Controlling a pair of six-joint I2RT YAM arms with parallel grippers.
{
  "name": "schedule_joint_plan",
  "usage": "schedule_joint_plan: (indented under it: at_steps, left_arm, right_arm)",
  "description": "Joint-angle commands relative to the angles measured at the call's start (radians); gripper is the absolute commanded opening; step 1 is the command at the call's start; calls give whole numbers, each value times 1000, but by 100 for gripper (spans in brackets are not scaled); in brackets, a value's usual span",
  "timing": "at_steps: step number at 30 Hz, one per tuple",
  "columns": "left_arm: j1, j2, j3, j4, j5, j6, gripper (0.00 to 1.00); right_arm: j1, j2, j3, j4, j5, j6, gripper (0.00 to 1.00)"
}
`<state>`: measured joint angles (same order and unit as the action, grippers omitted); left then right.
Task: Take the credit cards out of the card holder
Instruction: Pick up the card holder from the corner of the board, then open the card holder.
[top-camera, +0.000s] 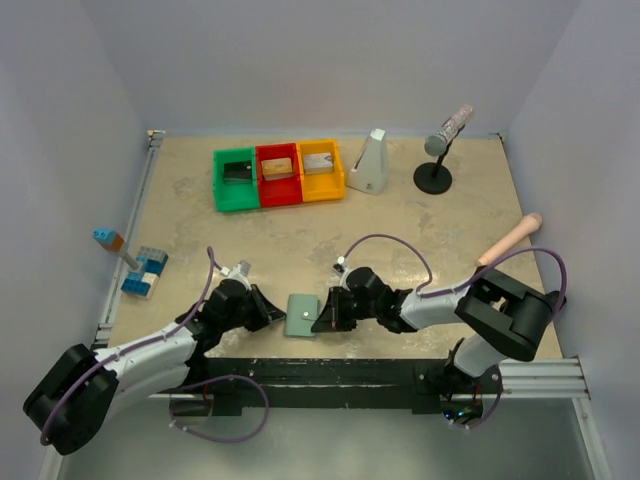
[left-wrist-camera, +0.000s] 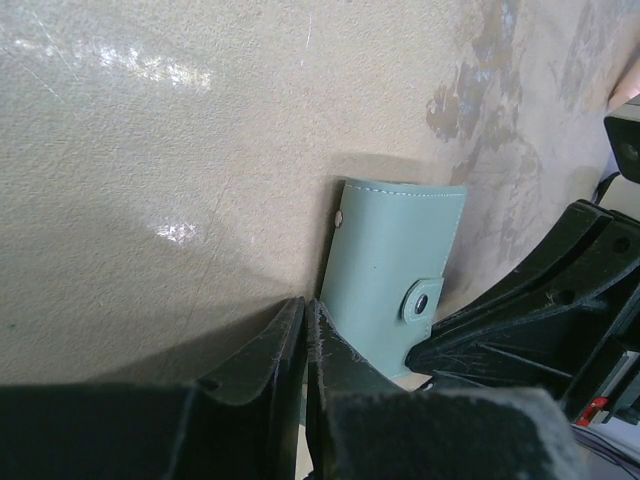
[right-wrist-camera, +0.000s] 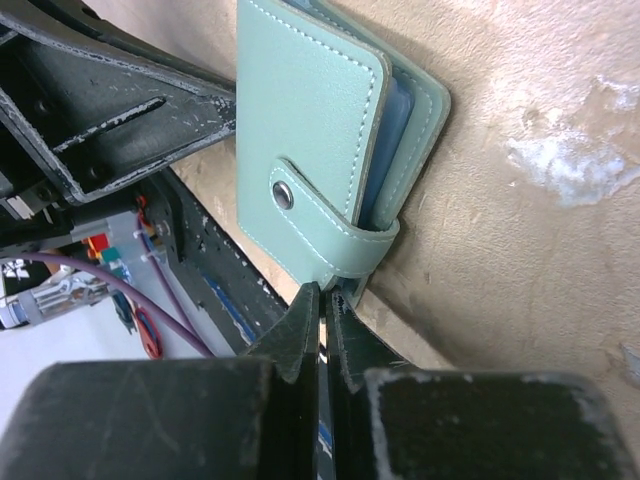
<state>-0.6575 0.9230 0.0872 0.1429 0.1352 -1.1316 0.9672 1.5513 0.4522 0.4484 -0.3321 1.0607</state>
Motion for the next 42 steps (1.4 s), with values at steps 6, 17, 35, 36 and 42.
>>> schedule_joint_plan:
  at_steps: [6,17,35,36,42]
  left_arm:
    - [-5,-62,-14,-129,-12,50,12]
    - [-1,-364,36,-160,-46,92,35]
    - [2,-325,-41,754,357,-23,100]
    - [2,-317,-31,756,368,-20,100]
    - [2,-208,25,796,455,-19,100]
  right_arm:
    - [-12,-132,-15,0,24,-59,0]
    - [-28,-557,84,-525,51,-283,0]
    - [-30,-879,230,-806,-122,-475,0]
    - [-30,-887,227,-792,-139,-475,0]
    - [-30,-875,241,-735,-192,-467,0]
